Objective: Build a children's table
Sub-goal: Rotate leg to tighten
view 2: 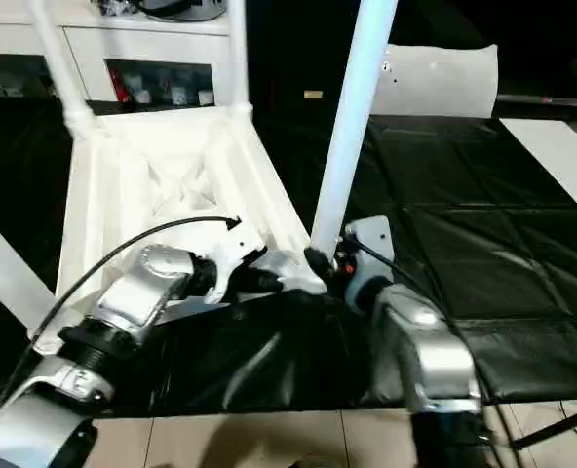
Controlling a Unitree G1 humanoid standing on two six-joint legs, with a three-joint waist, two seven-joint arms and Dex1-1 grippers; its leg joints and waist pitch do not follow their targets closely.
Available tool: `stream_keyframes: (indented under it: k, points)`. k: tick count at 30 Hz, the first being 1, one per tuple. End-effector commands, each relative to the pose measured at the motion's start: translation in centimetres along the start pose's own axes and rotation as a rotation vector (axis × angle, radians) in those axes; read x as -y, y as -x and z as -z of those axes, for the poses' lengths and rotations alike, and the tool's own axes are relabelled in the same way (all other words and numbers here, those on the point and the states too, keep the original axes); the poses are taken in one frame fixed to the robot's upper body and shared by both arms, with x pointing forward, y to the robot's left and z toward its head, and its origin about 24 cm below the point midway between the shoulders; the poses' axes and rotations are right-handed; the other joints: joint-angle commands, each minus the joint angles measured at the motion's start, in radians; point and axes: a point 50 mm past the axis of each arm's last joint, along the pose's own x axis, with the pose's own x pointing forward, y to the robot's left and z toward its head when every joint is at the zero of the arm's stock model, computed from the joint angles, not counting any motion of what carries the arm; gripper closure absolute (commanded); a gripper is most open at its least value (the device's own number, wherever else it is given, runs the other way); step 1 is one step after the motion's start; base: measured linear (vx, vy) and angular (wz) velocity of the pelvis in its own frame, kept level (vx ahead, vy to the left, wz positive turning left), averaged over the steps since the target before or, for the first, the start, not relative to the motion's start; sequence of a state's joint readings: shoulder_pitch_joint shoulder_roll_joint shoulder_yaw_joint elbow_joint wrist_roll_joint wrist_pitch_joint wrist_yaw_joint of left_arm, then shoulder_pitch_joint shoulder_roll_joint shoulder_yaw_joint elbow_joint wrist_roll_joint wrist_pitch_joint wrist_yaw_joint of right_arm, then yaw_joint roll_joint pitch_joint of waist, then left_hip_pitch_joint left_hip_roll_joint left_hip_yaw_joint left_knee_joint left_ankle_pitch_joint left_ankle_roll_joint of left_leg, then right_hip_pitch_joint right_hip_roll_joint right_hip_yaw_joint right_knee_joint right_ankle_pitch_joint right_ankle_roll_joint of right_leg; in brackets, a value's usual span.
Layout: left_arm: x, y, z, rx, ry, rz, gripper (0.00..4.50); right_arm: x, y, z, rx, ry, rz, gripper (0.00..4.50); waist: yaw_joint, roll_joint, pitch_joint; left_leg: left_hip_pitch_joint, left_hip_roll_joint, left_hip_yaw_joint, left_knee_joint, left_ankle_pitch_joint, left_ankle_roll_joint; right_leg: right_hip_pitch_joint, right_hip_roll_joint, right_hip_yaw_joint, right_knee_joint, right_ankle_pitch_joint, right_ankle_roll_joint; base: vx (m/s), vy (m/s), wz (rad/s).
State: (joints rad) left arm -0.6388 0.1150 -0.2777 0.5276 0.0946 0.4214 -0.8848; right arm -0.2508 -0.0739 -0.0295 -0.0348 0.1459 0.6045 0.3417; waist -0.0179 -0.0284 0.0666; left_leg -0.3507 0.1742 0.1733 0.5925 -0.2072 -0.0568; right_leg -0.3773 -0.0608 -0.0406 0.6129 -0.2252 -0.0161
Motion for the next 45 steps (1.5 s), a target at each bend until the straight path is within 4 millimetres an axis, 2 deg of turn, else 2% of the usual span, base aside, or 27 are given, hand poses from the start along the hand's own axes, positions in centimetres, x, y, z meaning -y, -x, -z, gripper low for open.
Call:
stream_keyframes:
  k: [1, 2, 6, 7, 8, 9, 10, 11, 13, 14, 15, 16, 18, 19, 21, 23, 25, 29, 32, 38, 45]
  points:
    - [2.1, -1.9, -3.6, 0.130, -0.026, 0.019, 4.50, -6.0, -1.7, 0.4, -0.026, -0.039, -0.232, 2.03, 0.007, -0.001, -0.047, -0.001, 0.054, -0.026, -0.081, -0.185, 0.015, 0.028, -0.085, 0.052, -0.096, -0.290, -0.175, 0.000, 0.000, 0.00]
    - [2.2, -1.9, -3.6, 0.127, -0.025, 0.011, 4.50, -6.1, -1.7, 0.2, -0.019, -0.036, -0.229, 1.89, 0.004, -0.002, -0.050, -0.006, 0.054, -0.026, -0.079, -0.147, 0.024, 0.033, -0.082, 0.052, -0.088, -0.207, -0.192, 0.000, 0.000, 0.00]
    - [2.0, -1.3, -3.1, 0.123, -0.041, 0.016, 4.50, -5.7, -1.1, 0.0, 0.033, -0.012, -0.244, 1.69, 0.007, 0.001, -0.059, -0.008, 0.052, -0.020, -0.070, -0.070, 0.063, 0.040, -0.082, 0.052, -0.074, -0.035, -0.237, 0.000, 0.000, 0.00]
    - [1.7, -0.9, -2.7, 0.114, -0.054, 0.023, 4.50, -5.1, -0.6, 0.1, 0.050, 0.006, -0.256, 1.52, 0.008, -0.003, -0.060, -0.009, 0.052, -0.018, -0.068, -0.042, 0.079, 0.042, -0.082, 0.052, -0.069, 0.019, -0.248, 0.000, 0.000, 0.00]
    - [1.5, -0.5, -2.4, 0.114, -0.090, 0.036, 4.50, -4.5, -0.1, 0.1, 0.064, 0.027, -0.264, 1.42, 0.012, -0.001, -0.060, -0.008, 0.053, -0.018, -0.068, -0.038, 0.086, 0.043, -0.082, 0.051, -0.068, 0.034, -0.253, 0.000, 0.000, 0.00]
    - [1.1, 0.2, -1.5, 0.090, -0.120, 0.066, 4.50, -3.2, 0.9, 0.2, 0.074, 0.071, -0.289, 1.37, 0.017, -0.005, -0.060, -0.008, 0.052, -0.015, -0.065, -0.041, 0.102, 0.046, -0.082, 0.052, -0.068, 0.052, -0.254, 0.000, 0.000, 0.00]
    - [1.0, 0.5, -1.2, 0.083, -0.132, 0.078, 4.50, -2.8, 1.2, 0.2, 0.074, 0.087, -0.296, 1.31, 0.024, -0.003, -0.060, -0.009, 0.052, -0.015, -0.065, -0.041, 0.118, 0.049, -0.083, 0.052, -0.066, 0.062, -0.251, 0.000, 0.000, 0.00]
    - [1.0, 0.6, -1.1, 0.085, -0.151, 0.093, 4.50, -2.5, 1.4, 0.2, 0.074, 0.100, -0.300, 1.17, 0.022, -0.002, -0.056, -0.013, 0.054, -0.016, -0.068, -0.051, 0.123, 0.046, -0.083, 0.051, -0.068, 0.038, -0.251, 0.000, 0.000, 0.00]
    - [0.9, 1.1, -0.6, 0.070, -0.172, 0.127, 4.50, -1.6, 2.0, 0.1, 0.072, 0.133, -0.314, 1.05, 0.023, -0.003, -0.054, -0.008, 0.056, -0.014, -0.068, -0.087, 0.108, 0.041, -0.084, 0.050, -0.075, -0.038, -0.249, 0.000, 0.000, 0.00]
    - [0.8, 1.6, -0.1, 0.053, -0.204, 0.156, 4.50, -0.7, 2.5, 0.0, 0.069, 0.167, -0.331, 0.97, 0.024, -0.002, -0.051, -0.010, 0.055, -0.015, -0.070, -0.108, 0.098, 0.043, -0.083, 0.050, -0.080, -0.086, -0.240, 0.000, 0.000, 0.00]
    - [0.8, 1.7, 0.0, 0.051, -0.214, 0.161, 4.50, -0.6, 2.6, -0.1, 0.068, 0.174, -0.334, 0.93, 0.024, -0.001, -0.051, -0.008, 0.056, -0.015, -0.070, -0.118, 0.093, 0.041, -0.083, 0.051, -0.080, -0.103, -0.238, 0.000, 0.000, 0.00]
    - [0.7, 1.9, 0.3, 0.031, -0.224, 0.179, 4.50, -0.2, 2.8, -0.2, 0.070, 0.185, -0.352, 0.85, 0.023, -0.005, -0.051, -0.004, 0.058, -0.013, -0.070, -0.126, 0.087, 0.037, -0.083, 0.052, -0.082, -0.120, -0.236, 0.000, 0.000, 0.00]
    - [0.6, 2.4, 0.9, 0.011, -0.264, 0.231, 4.50, 0.5, 3.5, -0.5, 0.063, 0.222, -0.404, 0.61, 0.027, 0.001, -0.051, -0.004, 0.059, -0.017, -0.072, -0.118, 0.081, 0.037, -0.084, 0.051, -0.080, -0.117, -0.235, 0.000, 0.000, 0.00]
    - [0.5, 2.9, 1.2, 0.001, -0.282, 0.275, 4.50, 1.1, 4.1, -0.7, 0.049, 0.254, -0.459, 0.54, 0.028, -0.003, -0.051, -0.003, 0.059, -0.015, -0.070, -0.118, 0.085, 0.037, -0.082, 0.051, -0.078, -0.108, -0.236, 0.000, 0.000, 0.00]
    - [0.5, 3.1, 1.2, 0.002, -0.285, 0.293, 4.50, 1.3, 4.4, -0.7, 0.040, 0.268, -0.487, 0.43, 0.031, -0.002, -0.053, -0.002, 0.061, -0.014, -0.069, -0.109, 0.095, 0.038, -0.083, 0.051, -0.074, -0.076, -0.244, 0.000, 0.000, 0.00]
    - [0.3, 3.5, 1.4, -0.009, -0.298, 0.341, 4.50, 1.6, 5.0, -0.8, 0.015, 0.303, -0.563, 0.17, 0.038, -0.006, -0.055, -0.003, 0.060, -0.012, -0.066, -0.087, 0.111, 0.038, -0.084, 0.050, -0.069, -0.038, -0.256, 0.000, 0.000, 0.00]
    - [0.2, 4.2, 1.7, -0.037, -0.322, 0.419, 4.50, 2.0, 5.7, -0.7, -0.019, 0.370, -0.660, 0.17, 0.044, -0.005, -0.055, -0.002, 0.060, -0.012, -0.065, -0.080, 0.119, 0.039, -0.085, 0.050, -0.068, -0.029, -0.258, 0.000, 0.000, 0.00]
    - [0.2, 4.8, 1.8, -0.083, -0.374, 0.516, 4.50, 2.3, 6.1, -0.6, -0.078, 0.381, -0.778, 0.17, 0.057, -0.008, -0.054, 0.002, 0.062, -0.011, -0.065, -0.080, 0.126, 0.037, -0.086, 0.049, -0.066, -0.033, -0.268, 0.000, 0.000, 0.00]
    - [0.4, 4.9, 1.9, -0.099, -0.393, 0.565, 4.50, 2.5, 6.0, -0.5, -0.089, 0.370, -0.811, 0.55, 0.061, -0.009, -0.056, 0.000, 0.064, -0.012, -0.065, -0.074, 0.125, 0.038, -0.089, 0.048, -0.064, -0.030, -0.276, 0.000, 0.000, 0.00]
    - [0.8, 4.9, 2.0, -0.117, -0.422, 0.636, 4.50, 2.5, 5.8, -0.1, -0.126, 0.356, -0.867, 0.96, 0.073, -0.010, -0.057, 0.003, 0.065, -0.010, -0.063, -0.047, 0.128, 0.037, -0.088, 0.047, -0.057, 0.004, -0.287, 0.000, 0.000, 0.00]
    - [1.1, 4.8, 2.0, -0.138, -0.456, 0.689, 4.50, 2.2, 5.4, 0.0, -0.136, 0.348, -0.912, 1.66, 0.077, -0.015, -0.056, 0.001, 0.064, -0.009, -0.062, -0.052, 0.127, 0.039, -0.088, 0.046, -0.057, -0.008, -0.285, 0.000, 0.000, 0.00]
